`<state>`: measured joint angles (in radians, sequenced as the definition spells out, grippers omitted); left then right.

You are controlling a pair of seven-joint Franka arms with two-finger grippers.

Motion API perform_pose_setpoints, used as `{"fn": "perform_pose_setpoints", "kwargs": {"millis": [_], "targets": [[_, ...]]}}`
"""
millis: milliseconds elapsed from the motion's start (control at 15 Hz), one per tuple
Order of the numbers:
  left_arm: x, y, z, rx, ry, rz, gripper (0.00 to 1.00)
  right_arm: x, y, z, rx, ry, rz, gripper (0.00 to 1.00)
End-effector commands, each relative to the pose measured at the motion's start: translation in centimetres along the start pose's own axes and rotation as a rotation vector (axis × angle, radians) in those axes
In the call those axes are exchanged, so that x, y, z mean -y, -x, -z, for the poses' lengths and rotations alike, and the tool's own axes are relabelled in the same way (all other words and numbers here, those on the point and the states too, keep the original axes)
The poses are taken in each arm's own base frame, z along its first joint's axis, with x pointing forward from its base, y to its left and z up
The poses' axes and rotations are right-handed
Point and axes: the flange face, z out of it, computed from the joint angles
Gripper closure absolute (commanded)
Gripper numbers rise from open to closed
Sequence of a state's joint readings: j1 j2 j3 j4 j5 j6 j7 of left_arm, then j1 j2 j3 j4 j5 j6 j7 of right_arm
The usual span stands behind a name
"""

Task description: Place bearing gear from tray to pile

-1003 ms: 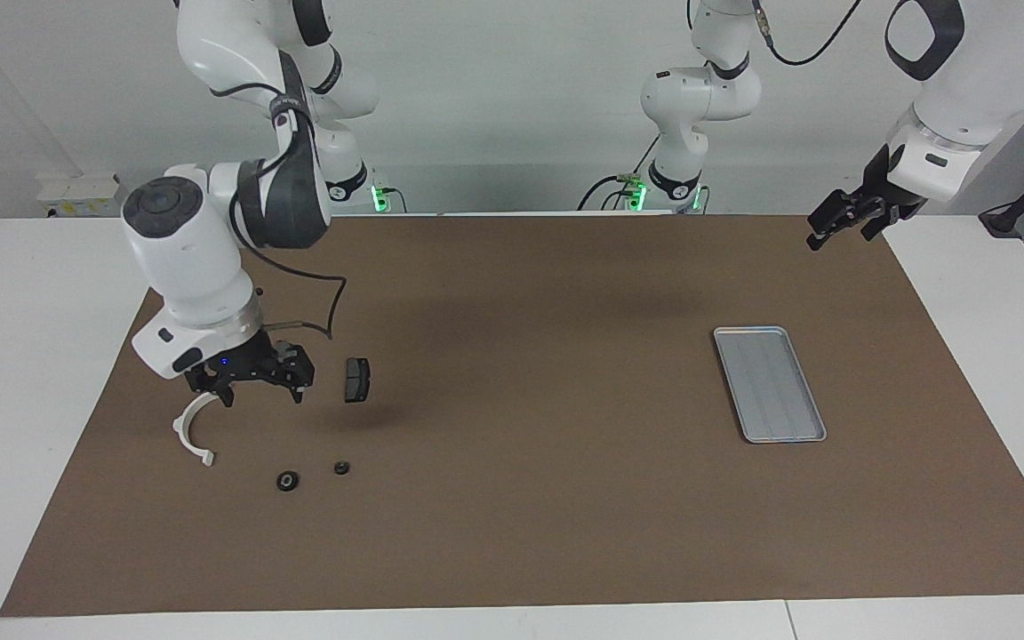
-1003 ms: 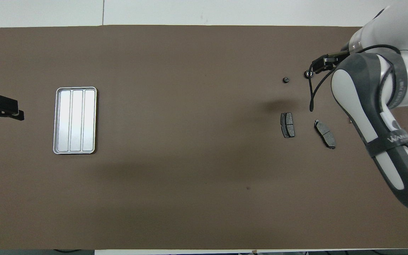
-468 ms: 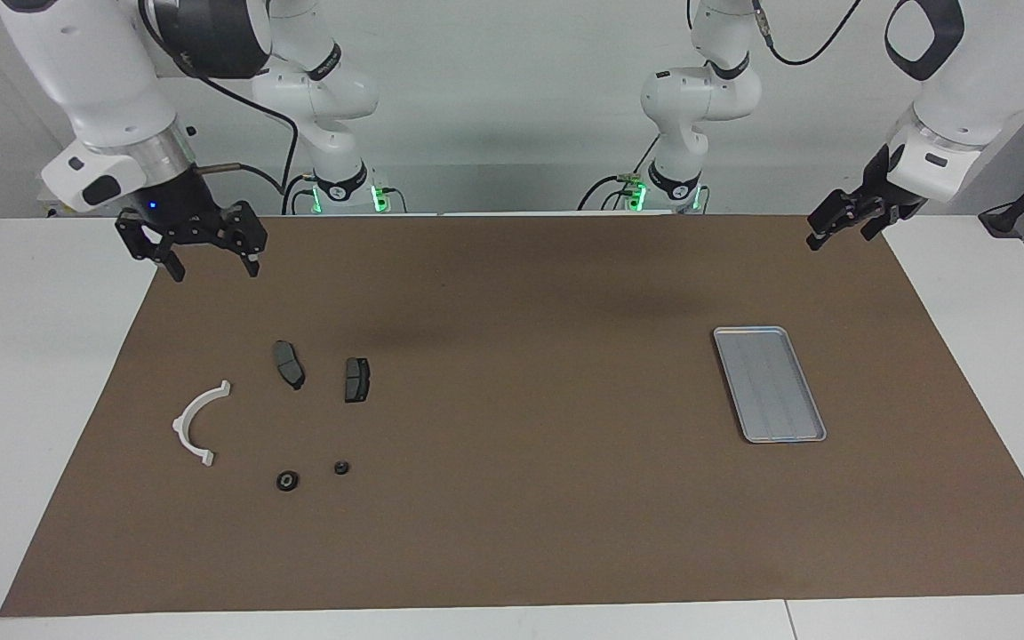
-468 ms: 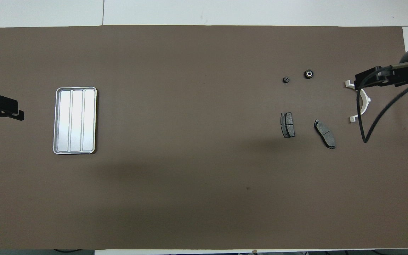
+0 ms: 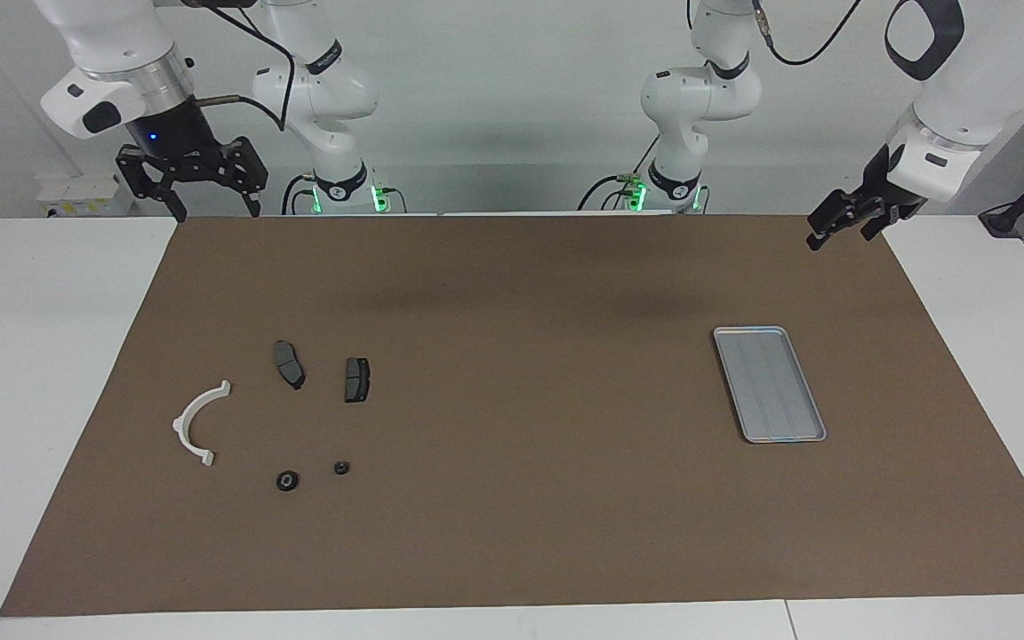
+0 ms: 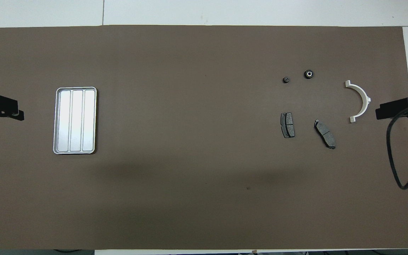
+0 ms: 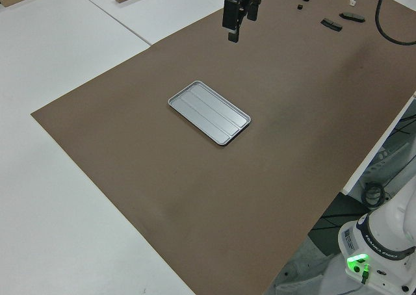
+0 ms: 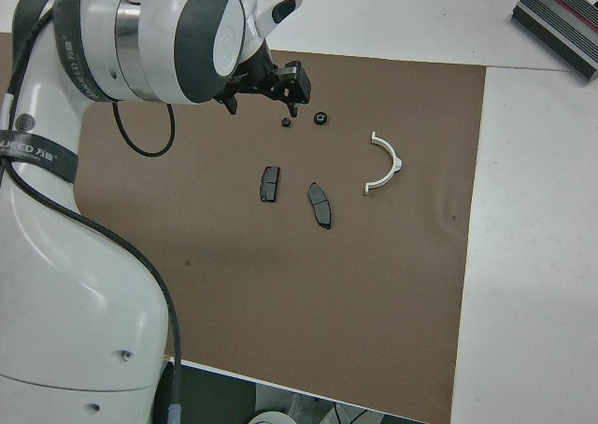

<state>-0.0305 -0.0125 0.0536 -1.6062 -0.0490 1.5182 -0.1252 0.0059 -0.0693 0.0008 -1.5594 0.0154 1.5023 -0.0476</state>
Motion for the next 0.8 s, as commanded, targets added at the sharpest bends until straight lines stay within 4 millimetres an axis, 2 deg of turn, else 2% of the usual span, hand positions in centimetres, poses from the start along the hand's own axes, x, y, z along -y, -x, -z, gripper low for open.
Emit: {"fn": "perform_pose_setpoints", "kwargs": {"millis": [0,736], "targets": [[0.19,0.28,0.10,0.008,-0.016,-0.005,0.00,-0.30,0.30,-1.09,0.026,-0.015,0.007,0.00],[0.19,0.28,0.17,0.007,-0.016,-0.005,0.00,0.12,0.32,-1.27,0.034,-0.003,0.016,0.00]]}}
